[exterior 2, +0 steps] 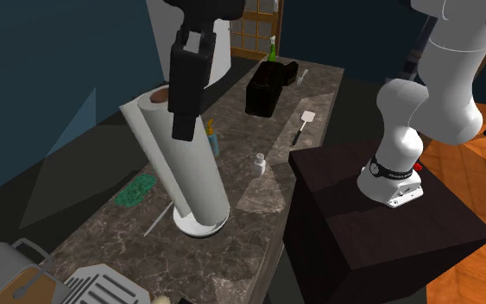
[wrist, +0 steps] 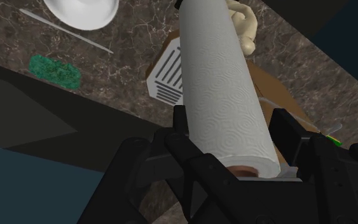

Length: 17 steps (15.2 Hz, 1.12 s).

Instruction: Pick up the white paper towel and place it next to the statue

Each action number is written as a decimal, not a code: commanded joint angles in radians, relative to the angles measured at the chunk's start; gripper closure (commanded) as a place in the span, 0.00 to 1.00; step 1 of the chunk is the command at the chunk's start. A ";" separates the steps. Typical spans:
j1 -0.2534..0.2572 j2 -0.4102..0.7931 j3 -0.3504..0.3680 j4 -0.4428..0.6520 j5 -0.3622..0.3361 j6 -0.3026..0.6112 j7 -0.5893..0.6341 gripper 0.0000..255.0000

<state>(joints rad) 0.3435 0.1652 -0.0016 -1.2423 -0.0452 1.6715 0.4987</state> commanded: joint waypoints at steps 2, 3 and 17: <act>0.010 0.011 0.006 -0.021 -0.005 0.032 0.018 1.00; 0.010 0.004 0.006 -0.045 -0.005 0.049 0.018 1.00; 0.008 -0.056 0.005 -0.318 -0.007 0.261 0.028 1.00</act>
<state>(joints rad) 0.3524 0.1142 0.0039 -1.5380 -0.0523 1.9149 0.5266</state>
